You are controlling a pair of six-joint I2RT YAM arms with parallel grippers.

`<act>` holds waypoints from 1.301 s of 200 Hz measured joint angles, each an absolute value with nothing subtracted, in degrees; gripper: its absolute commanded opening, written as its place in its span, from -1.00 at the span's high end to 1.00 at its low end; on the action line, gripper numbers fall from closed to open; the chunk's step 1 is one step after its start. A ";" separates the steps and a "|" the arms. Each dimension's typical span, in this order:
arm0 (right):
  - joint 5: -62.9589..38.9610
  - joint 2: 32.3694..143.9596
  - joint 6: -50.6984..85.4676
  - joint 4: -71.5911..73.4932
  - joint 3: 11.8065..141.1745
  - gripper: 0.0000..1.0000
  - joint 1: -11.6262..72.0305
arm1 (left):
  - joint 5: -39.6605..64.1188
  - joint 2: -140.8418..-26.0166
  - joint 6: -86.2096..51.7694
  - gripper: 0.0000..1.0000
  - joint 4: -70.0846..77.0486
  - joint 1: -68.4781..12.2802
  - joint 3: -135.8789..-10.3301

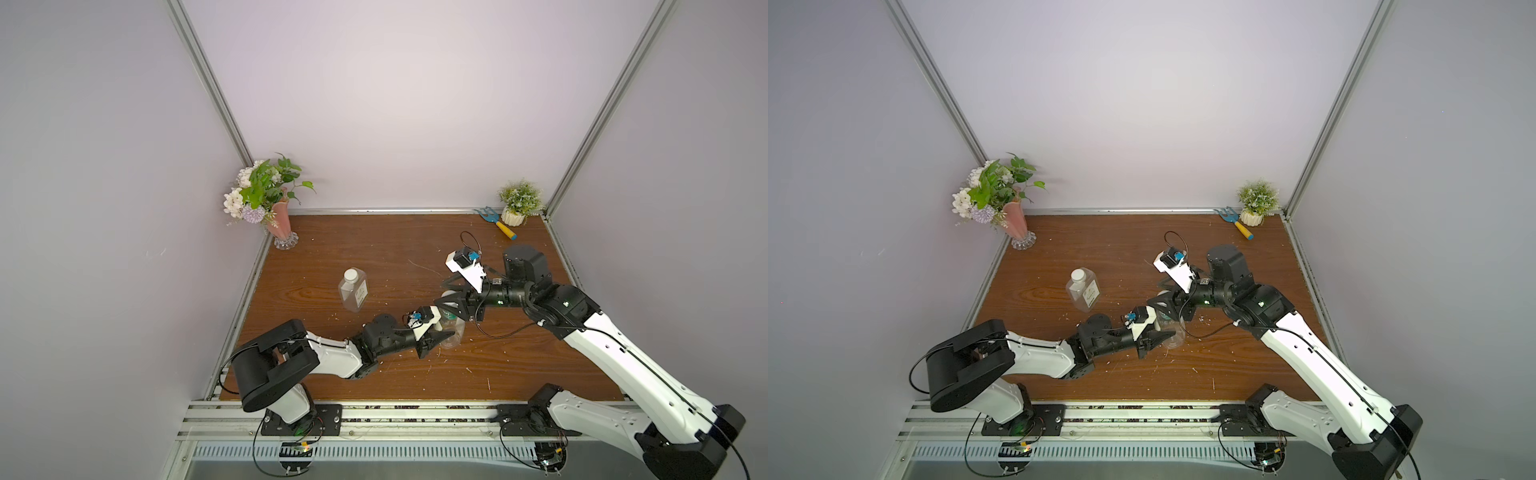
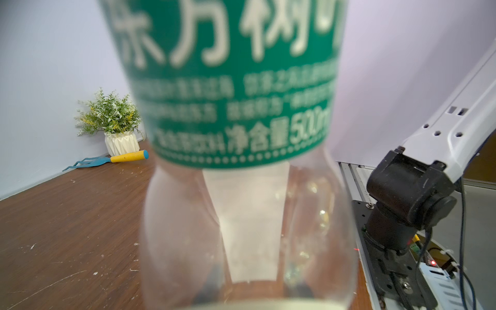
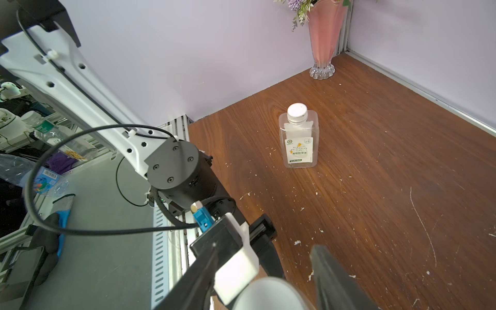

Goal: Screw on the bottle caps
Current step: Screw the bottle cap onto the plastic bottle.

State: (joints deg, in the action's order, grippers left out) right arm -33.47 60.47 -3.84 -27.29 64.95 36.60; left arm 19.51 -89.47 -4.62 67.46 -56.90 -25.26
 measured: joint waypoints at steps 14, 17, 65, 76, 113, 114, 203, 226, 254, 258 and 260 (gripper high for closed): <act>-33.47 60.42 -3.86 -27.24 64.90 -0.12 36.36 | 19.51 -89.45 -4.67 0.90 67.46 -56.88 -25.26; -33.47 60.42 -3.84 -27.24 64.90 -0.11 36.32 | 19.51 -89.45 -4.69 0.90 67.46 -56.88 -25.28; -33.39 59.96 -3.62 -26.30 63.37 0.09 36.18 | 19.49 -88.47 -4.78 0.90 66.72 -56.75 -25.26; -33.34 59.64 -3.60 -25.85 62.83 0.14 36.18 | 19.49 -88.44 -4.78 0.90 66.41 -56.73 -25.26; -33.26 58.15 -3.05 -23.77 60.84 0.26 35.97 | 19.46 -88.33 -4.80 0.90 65.93 -56.71 -25.26; -33.26 58.13 -3.03 -23.73 60.80 0.26 35.97 | 19.49 -88.33 -4.80 0.90 65.93 -56.71 -25.26; -30.44 55.09 1.63 -14.87 54.68 0.85 35.92 | 16.45 -87.35 -4.14 0.91 63.81 -56.71 -25.26; -28.53 54.08 3.62 -11.75 52.62 1.00 36.34 | 14.17 -86.76 -3.31 0.91 62.65 -56.73 -25.26; -23.73 53.08 6.11 -7.84 50.22 1.00 38.06 | 10.85 -86.74 -2.31 0.91 62.39 -56.77 -25.28; -22.92 52.93 6.42 -7.35 49.89 1.00 38.41 | 10.39 -86.74 -2.15 0.91 62.30 -56.80 -25.30; -22.44 52.88 6.59 -7.03 49.69 1.00 38.63 | 10.13 -86.74 -2.11 0.91 62.24 -56.82 -25.32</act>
